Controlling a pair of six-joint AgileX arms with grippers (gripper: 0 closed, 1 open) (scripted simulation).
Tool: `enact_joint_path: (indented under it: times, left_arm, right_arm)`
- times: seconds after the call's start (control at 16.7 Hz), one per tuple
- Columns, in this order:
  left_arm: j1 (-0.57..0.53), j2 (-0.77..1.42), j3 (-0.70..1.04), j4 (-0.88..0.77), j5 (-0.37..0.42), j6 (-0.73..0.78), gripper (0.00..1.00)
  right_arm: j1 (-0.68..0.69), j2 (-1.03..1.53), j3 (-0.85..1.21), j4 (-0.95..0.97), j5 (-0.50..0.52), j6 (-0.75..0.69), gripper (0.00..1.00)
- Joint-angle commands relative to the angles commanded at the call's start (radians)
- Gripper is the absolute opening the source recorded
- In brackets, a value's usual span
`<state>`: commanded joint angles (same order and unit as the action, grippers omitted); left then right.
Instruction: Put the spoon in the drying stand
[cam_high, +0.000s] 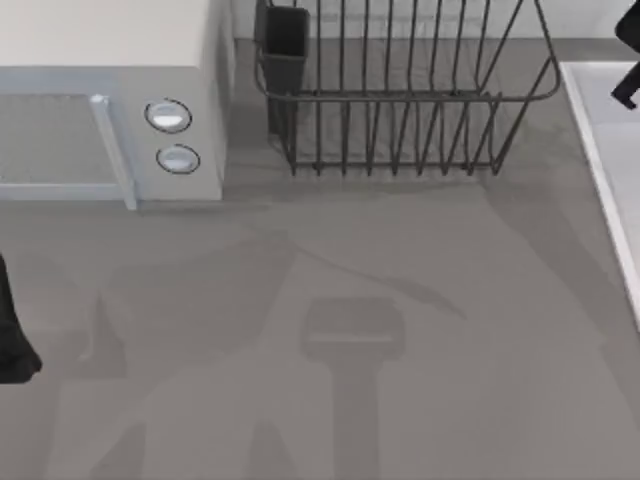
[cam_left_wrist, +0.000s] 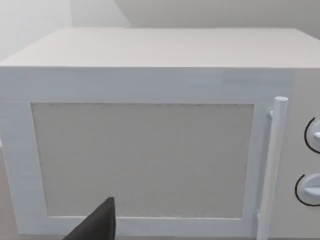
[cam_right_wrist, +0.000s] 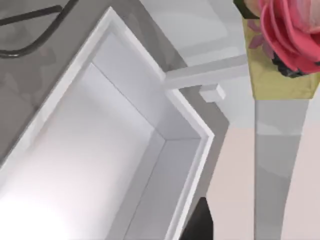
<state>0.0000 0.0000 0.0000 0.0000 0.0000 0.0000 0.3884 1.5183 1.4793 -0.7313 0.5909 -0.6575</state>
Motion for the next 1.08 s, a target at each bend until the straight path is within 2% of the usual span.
enact_joint_path:
  times: [0.24, 0.48, 0.72, 1.08]
  left_arm:
    - [0.0, 0.0, 0.0, 0.0, 0.0, 0.0, 1.0]
    - [0.0, 0.0, 0.0, 0.0, 0.0, 0.0, 1.0]
    - [0.0, 0.0, 0.0, 0.0, 0.0, 0.0, 1.0]
    - [0.0, 0.0, 0.0, 0.0, 0.0, 0.0, 1.0]
  right_arm:
    - [0.346, -0.02, -0.017, 0.315, 0.203, 0.342, 0.0]
    - [0.568, -0.055, -0.032, 0.579, 0.377, 0.582, 0.0]
    - [0.647, -0.076, -0.041, 0.703, 0.467, 0.685, 0.0]
    - [0.645, -0.071, -0.04, 0.708, 0.465, 0.69, 0.0]
